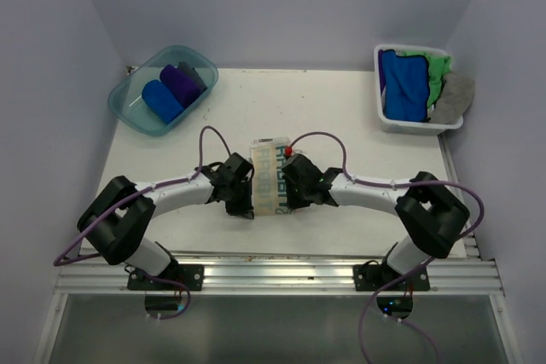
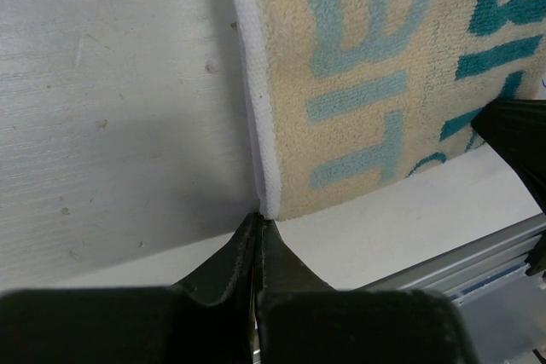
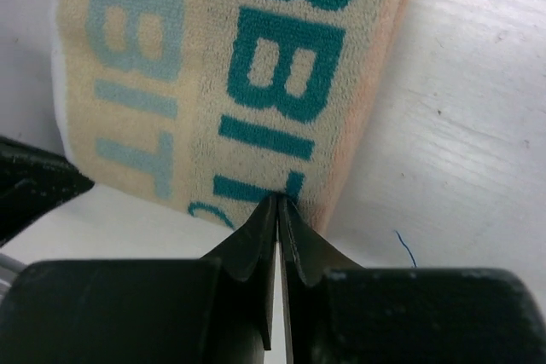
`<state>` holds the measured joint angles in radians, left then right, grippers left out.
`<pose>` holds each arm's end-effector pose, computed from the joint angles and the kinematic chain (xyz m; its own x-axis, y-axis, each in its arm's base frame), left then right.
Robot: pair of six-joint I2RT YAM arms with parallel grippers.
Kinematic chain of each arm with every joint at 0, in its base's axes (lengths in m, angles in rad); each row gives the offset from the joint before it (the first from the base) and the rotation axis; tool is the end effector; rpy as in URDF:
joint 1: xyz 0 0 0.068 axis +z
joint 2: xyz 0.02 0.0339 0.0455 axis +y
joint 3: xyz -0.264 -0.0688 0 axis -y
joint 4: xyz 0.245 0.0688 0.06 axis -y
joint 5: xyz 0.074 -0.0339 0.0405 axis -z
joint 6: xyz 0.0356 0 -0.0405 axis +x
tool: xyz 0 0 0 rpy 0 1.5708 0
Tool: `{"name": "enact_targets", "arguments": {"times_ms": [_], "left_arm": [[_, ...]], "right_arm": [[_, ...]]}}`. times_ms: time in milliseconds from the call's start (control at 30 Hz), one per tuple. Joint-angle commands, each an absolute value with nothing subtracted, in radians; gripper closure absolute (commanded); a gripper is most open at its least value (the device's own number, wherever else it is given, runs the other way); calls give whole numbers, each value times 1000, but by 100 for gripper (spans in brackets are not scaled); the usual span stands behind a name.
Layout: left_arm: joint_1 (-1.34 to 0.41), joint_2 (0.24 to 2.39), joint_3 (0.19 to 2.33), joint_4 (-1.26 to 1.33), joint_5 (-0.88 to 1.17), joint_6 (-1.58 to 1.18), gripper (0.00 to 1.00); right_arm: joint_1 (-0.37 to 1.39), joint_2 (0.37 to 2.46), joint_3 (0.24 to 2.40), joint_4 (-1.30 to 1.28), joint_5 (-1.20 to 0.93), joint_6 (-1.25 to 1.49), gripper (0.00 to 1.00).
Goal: Roll the towels
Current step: Roll the towel
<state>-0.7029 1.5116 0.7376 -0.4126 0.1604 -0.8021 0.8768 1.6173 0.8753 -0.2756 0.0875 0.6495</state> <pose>0.1966 -0.1740 0.1475 -0.9833 -0.0969 -0.1541 -0.0331 0.9275 -0.3724 0.2013 0.2370 0.1627 -0.8788 -0.1142 -0.4634 -0.2573 0.9311 0.2585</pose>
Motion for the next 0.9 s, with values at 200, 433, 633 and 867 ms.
{"name": "enact_targets", "arguments": {"times_ms": [200, 433, 633, 867], "left_arm": [[-707, 1502, 747, -408, 137, -808, 100], [-707, 1496, 749, -413, 130, -807, 100], [-707, 1502, 756, -413, 133, -807, 100], [-707, 1496, 758, -419, 129, -808, 100]], "right_arm": [[879, 1434, 779, -282, 120, 618, 72], [888, 1459, 741, -250, 58, 611, 63], [891, 1493, 747, -227, 60, 604, 64], [890, 1526, 750, -190, 60, 614, 74]]}}
